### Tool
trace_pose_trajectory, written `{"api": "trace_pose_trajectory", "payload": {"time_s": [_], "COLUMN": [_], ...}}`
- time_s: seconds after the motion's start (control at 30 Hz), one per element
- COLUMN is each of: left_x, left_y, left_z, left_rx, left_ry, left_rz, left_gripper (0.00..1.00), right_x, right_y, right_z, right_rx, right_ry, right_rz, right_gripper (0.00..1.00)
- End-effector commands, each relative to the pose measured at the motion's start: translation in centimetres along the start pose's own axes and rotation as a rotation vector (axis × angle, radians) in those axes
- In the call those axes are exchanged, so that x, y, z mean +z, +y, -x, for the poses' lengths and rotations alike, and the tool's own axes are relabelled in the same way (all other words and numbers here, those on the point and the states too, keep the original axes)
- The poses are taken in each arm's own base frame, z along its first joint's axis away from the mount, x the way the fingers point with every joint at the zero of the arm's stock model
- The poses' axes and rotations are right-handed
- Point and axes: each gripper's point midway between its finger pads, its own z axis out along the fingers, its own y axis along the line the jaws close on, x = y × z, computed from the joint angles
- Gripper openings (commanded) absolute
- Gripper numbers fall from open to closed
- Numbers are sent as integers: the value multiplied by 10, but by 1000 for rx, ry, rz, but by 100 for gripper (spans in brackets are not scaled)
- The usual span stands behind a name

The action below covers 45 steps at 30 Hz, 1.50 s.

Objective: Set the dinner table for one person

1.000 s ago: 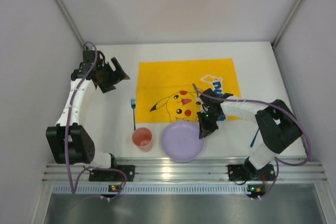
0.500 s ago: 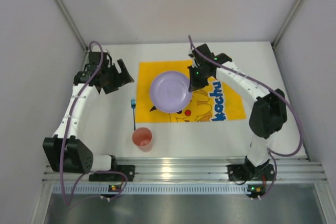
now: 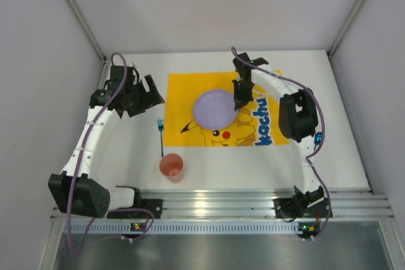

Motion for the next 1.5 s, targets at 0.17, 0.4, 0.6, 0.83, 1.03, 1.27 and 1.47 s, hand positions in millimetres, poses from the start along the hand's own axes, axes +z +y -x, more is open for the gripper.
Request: {"api": "trace_pose_trajectory", "payload": {"time_s": [0.17,0.4,0.6,0.83,1.03,1.27,1.47], "left_x": [-4,-1,0,4,13,23,23], "left_y": [7,-6,-13,-11,12,36,69], "left_z": [-12,-5,-7,-12,-7,3,6], "left_rx": [-8,10,30,40,35,-25,-94], "left_ry": [14,11,16,23,-19,-29,-18], "left_rz": [22,5,3,24,153,214,286], "left_gripper": [87,86,86,87,92,99,98], "right_x": [-4,-2,-2,-111,-151,-148,-122], "right_y": [-48,-66,-71,-3,108,191,215], "right_z": [10,6,7,-15,-109,-198,-228], "right_rx": [55,78,59,-102,-354,-519,-638], "right_ry": [-36,-21,-5,-192,-110,103,189], "right_rz": [-185,-212,-200,-2,396,683,616], "right_gripper": [0,3,89,100,100,100,100]}}
